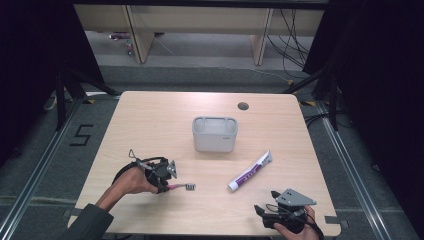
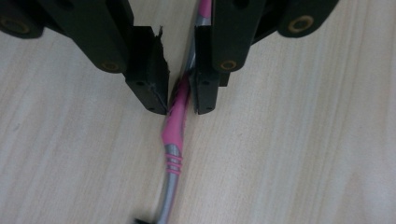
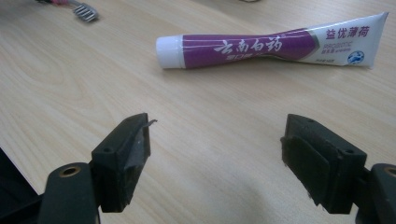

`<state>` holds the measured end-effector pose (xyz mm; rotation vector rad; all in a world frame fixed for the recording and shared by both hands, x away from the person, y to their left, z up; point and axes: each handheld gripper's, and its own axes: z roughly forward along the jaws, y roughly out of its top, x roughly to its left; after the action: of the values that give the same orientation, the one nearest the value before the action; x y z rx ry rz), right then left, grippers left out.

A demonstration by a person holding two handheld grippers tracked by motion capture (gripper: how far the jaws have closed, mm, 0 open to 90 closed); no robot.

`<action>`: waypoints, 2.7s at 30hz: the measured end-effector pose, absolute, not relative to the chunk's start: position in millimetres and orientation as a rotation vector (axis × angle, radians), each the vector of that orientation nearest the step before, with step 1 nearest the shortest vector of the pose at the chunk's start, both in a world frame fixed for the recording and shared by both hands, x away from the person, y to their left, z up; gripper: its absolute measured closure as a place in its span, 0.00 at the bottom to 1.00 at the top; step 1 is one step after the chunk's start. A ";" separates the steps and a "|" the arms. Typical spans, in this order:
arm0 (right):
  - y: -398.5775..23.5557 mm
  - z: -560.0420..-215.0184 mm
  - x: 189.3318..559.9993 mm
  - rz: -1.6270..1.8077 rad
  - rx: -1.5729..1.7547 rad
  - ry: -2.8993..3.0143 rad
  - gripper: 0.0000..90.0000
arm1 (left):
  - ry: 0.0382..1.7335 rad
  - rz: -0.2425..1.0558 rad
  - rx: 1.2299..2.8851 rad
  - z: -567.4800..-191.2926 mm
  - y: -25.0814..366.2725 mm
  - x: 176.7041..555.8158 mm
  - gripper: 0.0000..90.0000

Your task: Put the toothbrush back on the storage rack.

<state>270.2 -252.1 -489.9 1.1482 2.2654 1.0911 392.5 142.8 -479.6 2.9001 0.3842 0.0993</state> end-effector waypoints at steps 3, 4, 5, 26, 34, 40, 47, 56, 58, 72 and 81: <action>-252.9 -489.7 271.1 1.082 1.127 2.271 0.27 | 0.394 0.087 2.902 -479.8 141.5 391.8 0.87; -253.0 -489.8 271.4 1.084 1.126 2.272 0.27 | 0.397 0.084 2.903 -479.9 141.3 392.0 0.89; -253.0 -489.8 271.4 1.084 1.126 2.272 0.27 | 0.402 0.085 2.908 -479.7 141.0 392.3 0.89; -250.7 -489.4 270.1 1.097 1.140 2.292 0.27 | 0.544 0.042 2.953 -479.0 128.6 398.4 0.91; -251.0 -489.5 270.5 1.101 1.142 2.287 0.27 | 0.590 0.048 2.859 -466.4 133.1 400.6 0.92; -252.1 -489.3 271.9 1.102 1.122 2.284 0.28 | 0.648 0.101 2.721 -448.2 139.1 400.6 0.92; -251.3 -489.4 271.2 1.107 1.157 2.277 0.28 | 0.681 0.130 2.561 -441.7 144.5 404.0 0.92; -252.6 -489.9 272.0 1.097 1.126 2.277 0.28 | 0.737 0.258 2.371 -429.1 150.8 407.9 0.92; -252.8 -490.0 271.8 1.095 1.132 2.277 0.28 | 0.742 0.282 2.352 -425.7 151.4 408.1 0.92; -253.4 -489.9 271.7 1.100 1.152 2.268 0.28 | 0.775 0.343 2.183 -414.2 155.2 409.6 0.92; -253.3 -490.2 272.1 1.101 1.153 2.268 0.28 | 0.784 0.347 2.135 -409.2 155.3 410.1 0.92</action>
<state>272.1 -253.3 -490.2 1.1531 2.2682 1.1011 410.1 155.3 -409.2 2.1353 0.7839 0.3474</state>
